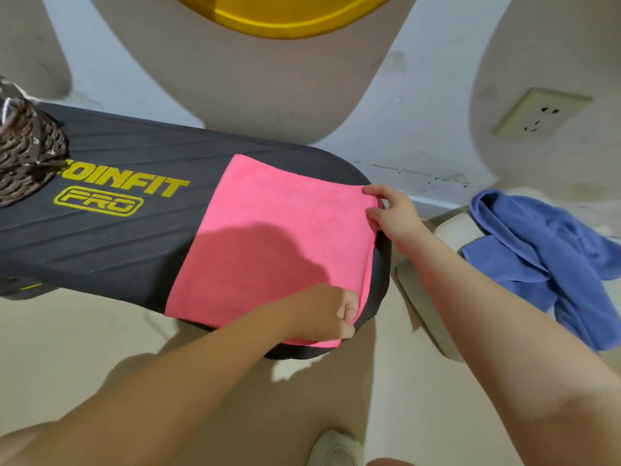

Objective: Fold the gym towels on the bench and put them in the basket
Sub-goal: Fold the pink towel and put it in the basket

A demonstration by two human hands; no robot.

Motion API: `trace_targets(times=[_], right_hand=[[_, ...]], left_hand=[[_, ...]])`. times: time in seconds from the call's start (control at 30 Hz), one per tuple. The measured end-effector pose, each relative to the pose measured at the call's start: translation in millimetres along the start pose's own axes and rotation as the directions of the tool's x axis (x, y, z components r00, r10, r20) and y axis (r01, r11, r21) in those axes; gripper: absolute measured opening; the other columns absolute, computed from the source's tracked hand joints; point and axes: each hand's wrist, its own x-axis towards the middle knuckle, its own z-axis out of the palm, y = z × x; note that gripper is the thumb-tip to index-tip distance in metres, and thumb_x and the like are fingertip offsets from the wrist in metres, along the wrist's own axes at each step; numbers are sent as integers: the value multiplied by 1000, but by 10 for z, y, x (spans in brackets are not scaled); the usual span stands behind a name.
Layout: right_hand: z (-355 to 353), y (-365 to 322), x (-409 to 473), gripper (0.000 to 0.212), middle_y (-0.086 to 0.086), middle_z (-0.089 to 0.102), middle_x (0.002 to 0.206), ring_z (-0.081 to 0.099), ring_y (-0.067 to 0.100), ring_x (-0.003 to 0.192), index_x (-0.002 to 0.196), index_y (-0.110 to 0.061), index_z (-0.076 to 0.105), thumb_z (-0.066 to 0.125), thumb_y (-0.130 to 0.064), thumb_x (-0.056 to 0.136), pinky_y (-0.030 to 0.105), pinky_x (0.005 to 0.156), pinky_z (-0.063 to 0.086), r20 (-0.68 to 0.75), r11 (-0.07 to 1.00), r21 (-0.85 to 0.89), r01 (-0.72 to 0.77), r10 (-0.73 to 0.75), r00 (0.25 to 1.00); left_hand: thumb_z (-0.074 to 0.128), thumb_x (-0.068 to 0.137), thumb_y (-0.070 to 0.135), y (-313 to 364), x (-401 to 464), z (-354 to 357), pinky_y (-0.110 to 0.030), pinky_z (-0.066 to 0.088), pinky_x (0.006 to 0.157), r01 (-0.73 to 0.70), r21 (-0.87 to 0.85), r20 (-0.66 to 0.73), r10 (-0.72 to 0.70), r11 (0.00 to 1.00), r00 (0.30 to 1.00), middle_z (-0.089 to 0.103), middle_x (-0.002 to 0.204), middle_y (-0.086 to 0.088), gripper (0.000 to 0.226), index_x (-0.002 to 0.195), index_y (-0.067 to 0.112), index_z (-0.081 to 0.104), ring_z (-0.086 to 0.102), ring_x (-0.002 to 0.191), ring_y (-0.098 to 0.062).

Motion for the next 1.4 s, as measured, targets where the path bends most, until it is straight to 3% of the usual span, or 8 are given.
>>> trace_targets(times=[0.17,0.3,0.4,0.6,0.83,1.2,1.3,1.4], right_hand=[[-41,18,29,51,10,53,131,51,26,118,132,-7,47,51,6,83,26,96,39,-61,991,-130,-38,30,998],[-42,57,76,55,10,54,115,56,28,102,134,-8,41,56,1,81,42,95,47,-67,986,-50,-159,155,986],[-50,28,144,22,9,57,95,52,24,85,105,-8,55,58,-12,83,34,76,46,-116,981,-15,-192,189,975],[-7,-36,287,16,5,54,79,49,21,77,81,-14,50,64,-23,83,28,62,35,-149,981,-97,-169,154,977],[255,-179,367,10,4,56,80,52,23,81,79,-17,51,55,-9,83,26,65,34,-251,971,-184,-152,103,962],[357,-345,249,16,10,55,75,49,24,78,71,-10,51,62,-14,82,28,61,34,-371,941,-245,-235,133,919],[325,-410,142,22,11,55,78,49,24,78,66,-11,51,69,-15,77,29,51,32,-305,908,-313,-279,182,935],[353,-510,97,18,13,52,72,47,25,73,71,-5,56,69,-16,75,30,54,31,-278,909,-311,-278,192,941]], left_hand=[[47,85,20,33,84,100,-25,42,88,51,149,66,-61,988,996,63,112,8,38,122,24,54,51,94,-10],[45,90,13,109,128,-37,-15,36,71,-11,84,-108,20,996,994,53,78,14,31,117,19,60,48,71,-5],[45,92,12,49,245,-303,-23,37,70,14,129,-352,33,992,935,49,73,12,27,114,16,60,48,74,-15],[32,84,0,-492,553,-1092,-32,38,101,122,141,-676,5,983,737,56,125,-17,46,126,2,51,51,117,-28],[36,94,7,-1106,526,-1669,-41,20,109,393,467,-655,12,792,755,29,151,-4,50,142,19,33,21,138,-30],[64,84,27,-1470,430,-2105,-36,35,91,106,380,-547,131,919,827,52,104,-6,14,80,15,57,45,108,-30],[70,79,28,-1486,335,-2160,-31,34,72,57,383,-487,149,922,861,45,73,2,38,56,21,41,48,87,-27],[73,77,33,-1529,239,-2209,-30,30,66,75,399,-537,166,914,827,47,71,-3,41,57,14,43,45,77,-25]])
